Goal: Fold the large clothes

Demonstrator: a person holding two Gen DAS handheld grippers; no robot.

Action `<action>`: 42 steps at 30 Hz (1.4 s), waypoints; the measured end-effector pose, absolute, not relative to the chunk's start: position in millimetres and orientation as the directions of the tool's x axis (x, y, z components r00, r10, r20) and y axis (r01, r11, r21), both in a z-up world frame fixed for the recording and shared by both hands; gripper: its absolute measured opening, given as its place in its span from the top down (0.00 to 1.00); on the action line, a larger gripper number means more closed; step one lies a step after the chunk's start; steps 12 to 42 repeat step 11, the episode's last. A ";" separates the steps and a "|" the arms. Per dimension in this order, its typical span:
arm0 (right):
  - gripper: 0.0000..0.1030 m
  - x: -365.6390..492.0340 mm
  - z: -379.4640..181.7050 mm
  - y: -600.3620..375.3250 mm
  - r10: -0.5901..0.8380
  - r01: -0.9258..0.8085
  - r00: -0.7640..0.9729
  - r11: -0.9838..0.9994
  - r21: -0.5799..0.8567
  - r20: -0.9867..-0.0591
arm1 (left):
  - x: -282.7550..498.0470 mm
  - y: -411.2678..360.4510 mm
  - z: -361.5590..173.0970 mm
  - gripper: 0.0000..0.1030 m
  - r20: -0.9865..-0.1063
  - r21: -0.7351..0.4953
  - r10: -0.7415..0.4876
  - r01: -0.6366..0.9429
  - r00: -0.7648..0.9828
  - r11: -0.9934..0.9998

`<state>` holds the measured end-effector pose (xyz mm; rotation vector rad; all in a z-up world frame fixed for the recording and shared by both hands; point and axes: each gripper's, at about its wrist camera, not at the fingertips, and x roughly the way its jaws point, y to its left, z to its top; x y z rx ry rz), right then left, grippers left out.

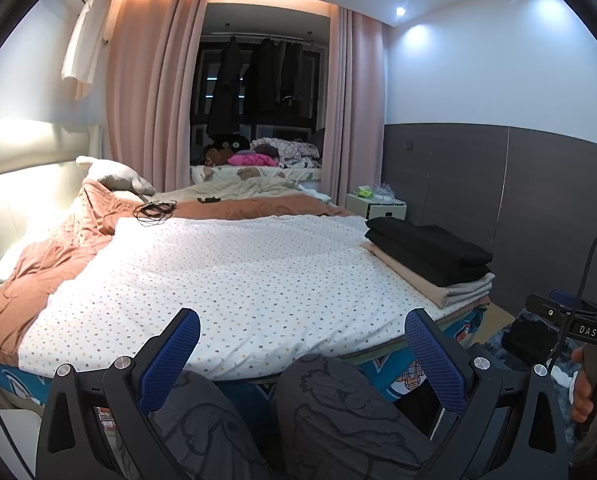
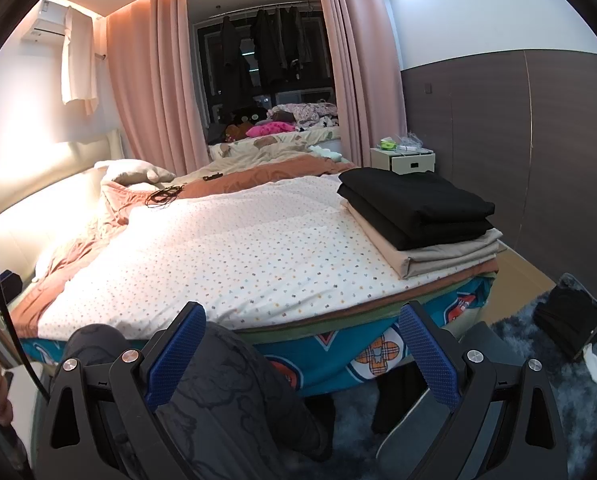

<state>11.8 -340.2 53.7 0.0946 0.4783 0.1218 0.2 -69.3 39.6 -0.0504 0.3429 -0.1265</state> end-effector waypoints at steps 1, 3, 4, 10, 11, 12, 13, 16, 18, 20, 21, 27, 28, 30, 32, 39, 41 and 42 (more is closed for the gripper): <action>0.05 11.8 53.2 -341.2 0.140 -0.095 0.880 0.988 0.120 -0.453 | -0.2 -69.5 39.7 0.00 -0.332 -0.071 -0.134 0.116 0.934 0.991; 0.05 10.9 53.1 -341.8 0.139 -0.095 0.881 0.989 0.117 -0.453 | -1.8 -69.4 40.0 0.00 -0.331 -0.072 -0.135 0.117 0.934 0.990; 0.05 10.0 53.0 -342.3 0.137 -0.095 0.881 0.989 0.115 -0.452 | -1.7 -69.8 40.0 0.00 -0.331 -0.072 -0.134 0.117 0.934 0.991; 0.05 8.8 54.6 -345.8 0.137 -0.095 0.883 0.989 0.116 -0.449 | -5.2 -69.3 42.5 0.00 -0.328 -0.072 -0.125 0.107 0.936 0.992; 0.05 9.1 55.2 -347.5 0.137 -0.094 0.883 0.989 0.117 -0.450 | -6.0 -68.9 43.0 0.00 -0.326 -0.073 -0.123 0.105 0.937 0.992; 0.05 9.1 55.2 -347.5 0.137 -0.094 0.883 0.989 0.117 -0.450 | -6.0 -68.9 43.0 0.00 -0.326 -0.073 -0.123 0.105 0.937 0.992; 0.05 9.1 55.2 -347.5 0.137 -0.094 0.883 0.989 0.117 -0.450 | -6.0 -68.9 43.0 0.00 -0.326 -0.073 -0.123 0.105 0.937 0.992; 0.05 9.1 55.2 -347.5 0.137 -0.094 0.883 0.989 0.117 -0.450 | -6.0 -68.9 43.0 0.00 -0.326 -0.073 -0.123 0.105 0.937 0.992; 0.05 9.1 55.2 -347.5 0.137 -0.094 0.883 0.989 0.117 -0.450 | -6.0 -68.9 43.0 0.00 -0.326 -0.073 -0.123 0.105 0.937 0.992; 0.05 9.1 55.2 -347.5 0.137 -0.094 0.883 0.989 0.117 -0.450 | -6.0 -68.9 43.0 0.00 -0.326 -0.073 -0.123 0.105 0.937 0.992; 0.05 9.1 55.2 -347.5 0.137 -0.094 0.883 0.989 0.117 -0.450 | -6.0 -68.9 43.0 0.00 -0.326 -0.073 -0.123 0.105 0.937 0.992; 0.05 9.1 55.2 -347.5 0.137 -0.094 0.883 0.989 0.117 -0.450 | -6.0 -68.9 43.0 0.00 -0.326 -0.073 -0.123 0.105 0.937 0.992; 0.05 9.1 55.2 -347.5 0.137 -0.094 0.883 0.989 0.117 -0.450 | -6.0 -68.9 43.0 0.00 -0.326 -0.073 -0.123 0.105 0.937 0.992; 0.05 9.1 55.2 -347.5 0.137 -0.094 0.883 0.989 0.117 -0.450 | -6.0 -68.9 43.0 0.00 -0.326 -0.073 -0.123 0.105 0.937 0.992; 0.05 9.1 55.2 -347.5 0.137 -0.094 0.883 0.989 0.117 -0.450 | -6.0 -68.9 43.0 0.00 -0.326 -0.073 -0.123 0.105 0.937 0.992; 0.05 9.1 55.2 -347.5 0.137 -0.094 0.883 0.989 0.117 -0.450 | -6.0 -68.9 43.0 0.00 -0.326 -0.073 -0.123 0.105 0.937 0.992; 0.05 9.1 55.2 -347.5 0.137 -0.094 0.883 0.989 0.117 -0.450 | -6.0 -68.9 43.0 0.00 -0.326 -0.073 -0.123 0.105 0.937 0.992; 0.05 9.1 55.2 -347.5 0.137 -0.094 0.883 0.989 0.117 -0.450 | -6.0 -68.9 43.0 0.00 -0.326 -0.073 -0.123 0.105 0.937 0.992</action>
